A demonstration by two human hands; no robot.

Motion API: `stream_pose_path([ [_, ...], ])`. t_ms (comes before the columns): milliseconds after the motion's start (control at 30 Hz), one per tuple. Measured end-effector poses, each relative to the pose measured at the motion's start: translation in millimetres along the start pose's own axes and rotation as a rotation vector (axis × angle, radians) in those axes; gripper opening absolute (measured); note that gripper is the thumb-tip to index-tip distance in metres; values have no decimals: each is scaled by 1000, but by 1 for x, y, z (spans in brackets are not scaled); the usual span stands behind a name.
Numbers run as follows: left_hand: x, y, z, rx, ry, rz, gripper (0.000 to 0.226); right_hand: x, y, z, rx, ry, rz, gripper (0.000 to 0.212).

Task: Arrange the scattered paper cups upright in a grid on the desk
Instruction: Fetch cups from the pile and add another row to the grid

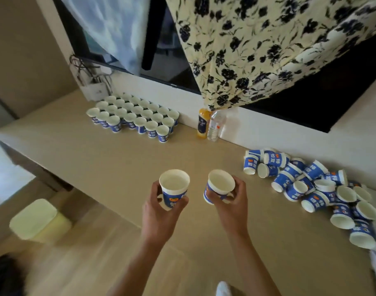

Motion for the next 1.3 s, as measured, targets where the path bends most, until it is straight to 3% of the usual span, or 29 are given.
stream_pose_path([
  [400,-148,-21,-55,12,117,19,50,163,-21,30,32,-141,-99,65],
  [633,-173,-36,-135,9,125,-15,47,248,5,-14,62,-144,-161,71],
  [933,-216,-47,-269,-16,129,-149,50,362,50,-83,128,-140,-188,62],
  [1300,-216,-87,-383,-57,10,-206,55,448,103,-127,207,-93,-8,61],
])
Point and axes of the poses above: each hand's wrist, its own z-axis away from the middle knuckle, its own x-axis out of the palm, y = z × x, the point moved 9 cm from there along -z, towards the middle knuckle, and after that the axes turned 5 degrees about -x, right-handed, at the moved point
